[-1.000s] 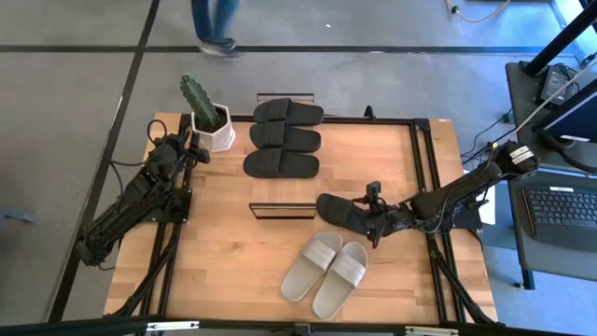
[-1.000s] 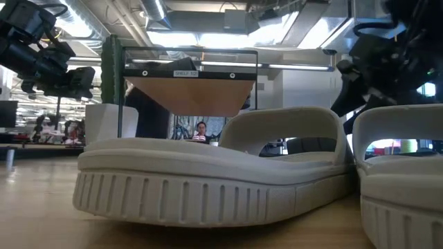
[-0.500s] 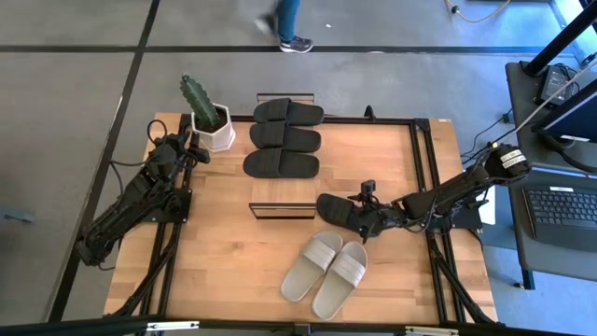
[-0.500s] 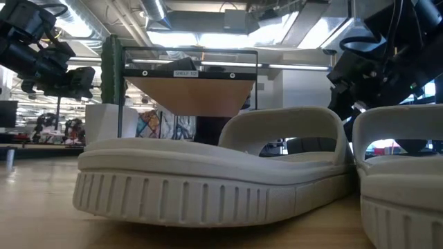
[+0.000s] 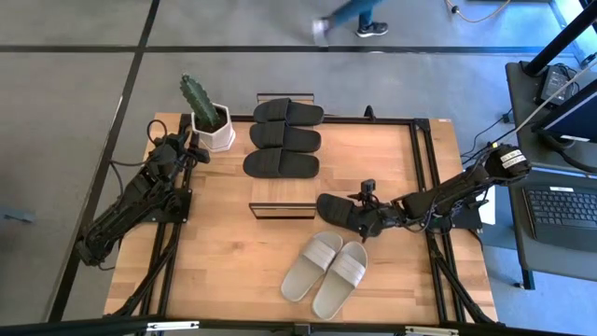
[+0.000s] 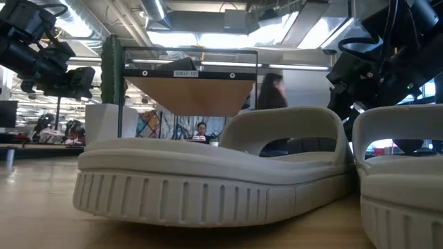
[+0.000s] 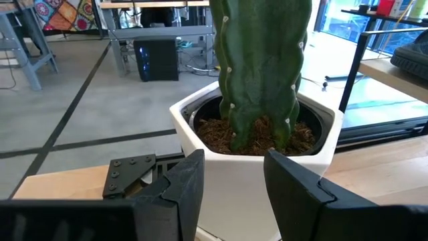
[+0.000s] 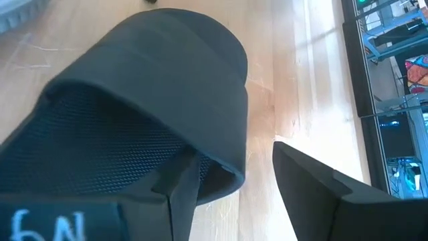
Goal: Pick and place slides into the shelf
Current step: Put the black slide on the shelf
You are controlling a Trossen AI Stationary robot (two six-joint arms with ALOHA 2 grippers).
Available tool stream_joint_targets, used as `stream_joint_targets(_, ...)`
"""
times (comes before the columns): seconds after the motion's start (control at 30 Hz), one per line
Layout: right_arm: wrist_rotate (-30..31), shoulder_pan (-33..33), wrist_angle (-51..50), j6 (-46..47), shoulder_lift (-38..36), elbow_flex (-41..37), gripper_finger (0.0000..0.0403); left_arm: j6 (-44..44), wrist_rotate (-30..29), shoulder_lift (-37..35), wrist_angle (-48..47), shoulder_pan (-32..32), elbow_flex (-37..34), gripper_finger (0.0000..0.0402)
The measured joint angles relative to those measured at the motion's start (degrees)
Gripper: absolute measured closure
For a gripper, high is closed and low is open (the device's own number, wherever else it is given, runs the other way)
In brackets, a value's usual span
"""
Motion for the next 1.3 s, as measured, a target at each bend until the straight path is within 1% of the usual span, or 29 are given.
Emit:
stream_joint_targets(0.2, 0.04, 0.00, 0.02, -0.04, 0.00, 0.00, 0.0215, 0.01, 0.00, 0.01, 0.00, 0.02, 0.00, 0.0254)
stream_joint_targets(0.27, 0.02, 0.00, 0.02, -0.06, 0.00, 0.00, 0.0221, -0.01, -0.01, 0.00, 0.00, 0.01, 0.00, 0.0254)
stream_joint_targets(0.37, 0.03, 0.00, 0.02, -0.04, 0.00, 0.00, 0.0243, 0.01, 0.00, 0.01, 0.00, 0.01, 0.00, 0.0254)
stream_joint_targets(0.67, -0.02, 0.01, 0.00, 0.00, 0.00, 0.00, 0.0326, 0.01, 0.00, 0.02, 0.00, 0.00, 0.00, 0.0254)
stream_joint_targets(1.0, 0.27, 0.00, 0.41, 0.76, -0.05, 0.04, 0.0388, 0.01, 0.00, 0.02, 0.00, 0.00, 0.00, 0.0254)
stream_joint_targets(1.1, 0.08, 0.00, 0.13, 1.08, -0.04, 0.59, 0.0391, 0.01, 0.00, 0.01, 0.00, 0.01, 0.00, 0.0254)
stream_joint_targets(1.2, -0.22, 0.04, -0.26, 0.16, -0.56, 2.37, 0.0387, 0.01, 0.00, 0.02, 0.00, 0.00, 0.00, 0.0254)
stream_joint_targets(1.3, -0.28, 0.07, -5.21, 0.09, -2.43, 5.58, 0.0389, 0.01, 0.02, 0.02, 0.00, 0.00, 0.00, 0.0254)
